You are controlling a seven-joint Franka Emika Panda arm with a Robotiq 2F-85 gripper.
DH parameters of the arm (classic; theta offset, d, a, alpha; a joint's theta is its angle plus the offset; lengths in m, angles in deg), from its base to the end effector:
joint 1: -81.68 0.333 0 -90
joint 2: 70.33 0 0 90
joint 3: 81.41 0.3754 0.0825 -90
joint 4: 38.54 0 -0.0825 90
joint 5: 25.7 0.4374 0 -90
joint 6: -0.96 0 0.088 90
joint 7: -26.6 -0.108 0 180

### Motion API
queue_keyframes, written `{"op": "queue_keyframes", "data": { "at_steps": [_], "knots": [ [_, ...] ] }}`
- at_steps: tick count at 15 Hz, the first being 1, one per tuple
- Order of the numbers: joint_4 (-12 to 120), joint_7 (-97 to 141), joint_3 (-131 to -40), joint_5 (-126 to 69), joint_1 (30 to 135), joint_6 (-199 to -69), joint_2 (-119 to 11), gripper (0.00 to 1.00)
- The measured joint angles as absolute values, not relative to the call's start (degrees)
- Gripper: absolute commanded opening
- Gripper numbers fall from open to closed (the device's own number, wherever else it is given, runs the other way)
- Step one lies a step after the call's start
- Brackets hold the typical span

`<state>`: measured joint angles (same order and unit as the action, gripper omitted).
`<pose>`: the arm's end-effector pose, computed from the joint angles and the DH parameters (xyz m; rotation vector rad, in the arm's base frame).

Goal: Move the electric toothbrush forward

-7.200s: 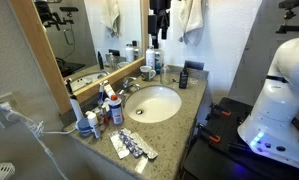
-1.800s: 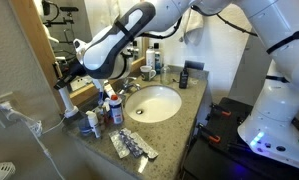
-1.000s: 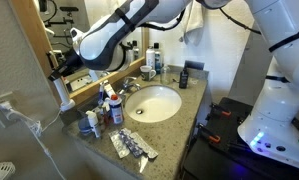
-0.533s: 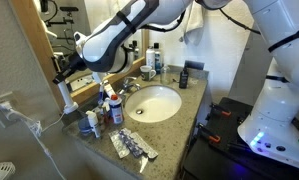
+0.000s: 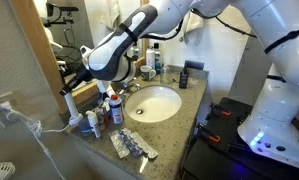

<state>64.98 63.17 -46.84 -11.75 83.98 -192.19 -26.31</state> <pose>0.6767 0.3658 0.2738 -2.3861 -0.8472 -1.1567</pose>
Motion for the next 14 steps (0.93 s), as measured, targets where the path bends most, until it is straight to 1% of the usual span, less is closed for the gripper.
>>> {"op": "queue_keyframes", "data": {
  "at_steps": [14],
  "knots": [
    [64.6, 63.3, -46.1, -16.7, 83.0, -195.3, -21.8, 0.12]
  ]
}}
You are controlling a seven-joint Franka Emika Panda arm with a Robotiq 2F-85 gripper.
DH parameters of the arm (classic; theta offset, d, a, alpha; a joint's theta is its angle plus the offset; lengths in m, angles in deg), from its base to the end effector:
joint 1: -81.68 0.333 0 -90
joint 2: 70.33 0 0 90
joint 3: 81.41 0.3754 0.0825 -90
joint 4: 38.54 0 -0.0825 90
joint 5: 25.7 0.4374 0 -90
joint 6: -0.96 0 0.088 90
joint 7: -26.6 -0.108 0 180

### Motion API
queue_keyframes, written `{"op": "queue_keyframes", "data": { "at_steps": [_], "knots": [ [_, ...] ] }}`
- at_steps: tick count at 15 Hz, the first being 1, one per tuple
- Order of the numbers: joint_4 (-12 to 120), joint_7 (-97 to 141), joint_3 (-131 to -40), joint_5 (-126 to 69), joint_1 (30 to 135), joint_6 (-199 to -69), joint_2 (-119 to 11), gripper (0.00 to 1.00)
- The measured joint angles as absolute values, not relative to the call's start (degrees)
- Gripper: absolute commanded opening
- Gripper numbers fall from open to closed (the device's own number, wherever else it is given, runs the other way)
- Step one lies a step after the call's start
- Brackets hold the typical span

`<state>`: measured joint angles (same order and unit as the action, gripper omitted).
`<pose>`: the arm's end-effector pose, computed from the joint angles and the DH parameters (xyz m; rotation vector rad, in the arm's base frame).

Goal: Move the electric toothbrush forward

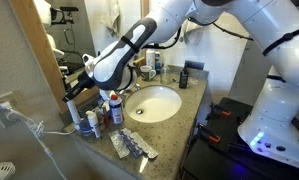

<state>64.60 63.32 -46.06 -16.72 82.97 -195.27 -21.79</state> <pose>0.6752 0.3652 0.2372 -2.3669 -0.8910 -1.1721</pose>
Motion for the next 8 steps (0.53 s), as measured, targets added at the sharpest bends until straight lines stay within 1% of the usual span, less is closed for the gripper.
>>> {"op": "queue_keyframes", "data": {
  "at_steps": [3, 8],
  "knots": [
    [64.3, 63.3, -46.1, -17.2, 83.0, -195.5, -21.7, 0.12],
    [62.9, 47.3, -50.6, -31.6, 84.5, -195.8, -23.2, 0.12]
  ]
}}
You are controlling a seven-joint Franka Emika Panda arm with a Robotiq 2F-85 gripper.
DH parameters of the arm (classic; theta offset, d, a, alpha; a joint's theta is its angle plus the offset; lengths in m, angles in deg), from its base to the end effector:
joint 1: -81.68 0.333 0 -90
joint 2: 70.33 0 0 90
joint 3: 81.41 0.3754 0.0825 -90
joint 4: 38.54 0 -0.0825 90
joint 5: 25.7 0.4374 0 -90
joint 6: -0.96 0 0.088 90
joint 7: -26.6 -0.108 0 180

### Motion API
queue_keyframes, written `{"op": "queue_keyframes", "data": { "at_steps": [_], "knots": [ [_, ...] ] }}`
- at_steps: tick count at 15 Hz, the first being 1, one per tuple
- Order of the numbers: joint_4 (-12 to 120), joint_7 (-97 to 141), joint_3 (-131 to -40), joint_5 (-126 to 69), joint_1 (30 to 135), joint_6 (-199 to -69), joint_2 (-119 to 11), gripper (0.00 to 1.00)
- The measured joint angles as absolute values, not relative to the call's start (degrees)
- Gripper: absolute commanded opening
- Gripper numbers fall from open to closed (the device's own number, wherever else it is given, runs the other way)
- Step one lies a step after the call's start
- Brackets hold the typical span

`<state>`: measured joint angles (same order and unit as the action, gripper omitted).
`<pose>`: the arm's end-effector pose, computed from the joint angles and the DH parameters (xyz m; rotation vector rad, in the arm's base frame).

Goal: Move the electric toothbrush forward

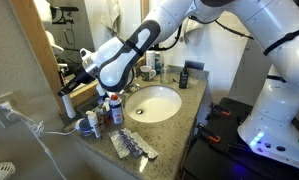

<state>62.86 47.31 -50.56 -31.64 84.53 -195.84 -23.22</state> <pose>0.6868 0.3662 0.2611 -2.3310 -0.8756 -1.2386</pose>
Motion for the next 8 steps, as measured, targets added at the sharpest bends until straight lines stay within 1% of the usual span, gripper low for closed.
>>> {"op": "queue_keyframes", "data": {
  "at_steps": [4, 8],
  "knots": [
    [63.5, 40.0, -54.4, -34.1, 86.5, -195.9, -27.7, 0.12],
    [65.5, 38.4, -56.5, -32.3, 87.8, -195.9, -32.6, 0.12]
  ]
}}
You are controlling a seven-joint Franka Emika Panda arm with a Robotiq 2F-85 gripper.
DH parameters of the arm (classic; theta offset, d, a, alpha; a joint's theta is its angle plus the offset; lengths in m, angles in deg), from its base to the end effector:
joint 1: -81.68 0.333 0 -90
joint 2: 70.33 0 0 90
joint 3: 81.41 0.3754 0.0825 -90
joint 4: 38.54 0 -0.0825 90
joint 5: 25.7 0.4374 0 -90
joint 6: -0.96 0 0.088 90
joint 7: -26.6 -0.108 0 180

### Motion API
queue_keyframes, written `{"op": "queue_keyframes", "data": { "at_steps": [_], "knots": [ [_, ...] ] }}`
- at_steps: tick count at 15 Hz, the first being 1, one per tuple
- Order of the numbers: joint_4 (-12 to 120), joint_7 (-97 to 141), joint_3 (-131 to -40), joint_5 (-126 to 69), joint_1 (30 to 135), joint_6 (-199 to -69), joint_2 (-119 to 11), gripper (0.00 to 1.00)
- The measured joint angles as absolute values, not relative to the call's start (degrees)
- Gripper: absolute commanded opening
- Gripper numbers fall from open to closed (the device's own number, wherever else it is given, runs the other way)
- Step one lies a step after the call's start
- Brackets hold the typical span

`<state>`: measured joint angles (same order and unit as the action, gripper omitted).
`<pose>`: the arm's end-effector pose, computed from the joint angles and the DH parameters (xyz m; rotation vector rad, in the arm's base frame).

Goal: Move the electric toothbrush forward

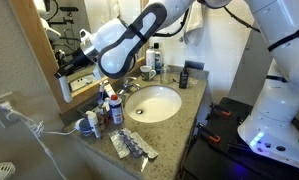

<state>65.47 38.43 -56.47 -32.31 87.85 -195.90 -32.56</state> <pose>0.6840 0.3533 0.3359 -2.3475 -0.7917 -1.3370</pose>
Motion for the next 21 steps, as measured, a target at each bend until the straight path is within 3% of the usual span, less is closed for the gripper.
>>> {"op": "queue_keyframes", "data": {
  "at_steps": [8, 15, 21],
  "knots": [
    [74.7, 34.2, -69.0, -26.4, 95.7, -195.4, -46.5, 0.12],
    [88.7, 38.5, -89.4, -10.9, 112.7, -195.1, -58.4, 0.12],
    [98.6, 46.5, -102.1, 4.7, 125.4, -195.6, -61.2, 0.12]
  ]
}}
